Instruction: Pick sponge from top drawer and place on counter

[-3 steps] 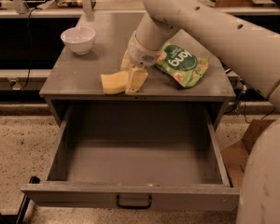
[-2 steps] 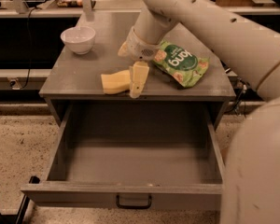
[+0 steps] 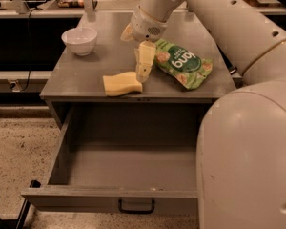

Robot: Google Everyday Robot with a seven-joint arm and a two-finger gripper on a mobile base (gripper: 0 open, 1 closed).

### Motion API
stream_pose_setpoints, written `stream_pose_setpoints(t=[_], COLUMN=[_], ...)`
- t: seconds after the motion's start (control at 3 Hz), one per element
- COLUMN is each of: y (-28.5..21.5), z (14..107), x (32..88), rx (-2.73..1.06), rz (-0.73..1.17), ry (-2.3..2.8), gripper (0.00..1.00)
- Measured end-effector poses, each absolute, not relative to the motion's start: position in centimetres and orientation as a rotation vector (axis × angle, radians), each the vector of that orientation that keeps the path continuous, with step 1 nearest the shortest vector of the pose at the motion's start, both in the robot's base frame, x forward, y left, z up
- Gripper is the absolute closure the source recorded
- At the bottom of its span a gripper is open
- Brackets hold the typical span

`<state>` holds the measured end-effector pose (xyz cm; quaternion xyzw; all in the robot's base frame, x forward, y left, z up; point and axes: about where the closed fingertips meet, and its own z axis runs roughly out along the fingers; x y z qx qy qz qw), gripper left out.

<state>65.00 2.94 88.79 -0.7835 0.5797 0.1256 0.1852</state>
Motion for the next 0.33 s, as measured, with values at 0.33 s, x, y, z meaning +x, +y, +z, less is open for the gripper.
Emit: stream_pose_setpoints(t=[0.33], y=[3.04], z=[91.62], x=[63.99], rx=[-2.241], rz=[0.326], ry=[1.589], gripper=[0.00])
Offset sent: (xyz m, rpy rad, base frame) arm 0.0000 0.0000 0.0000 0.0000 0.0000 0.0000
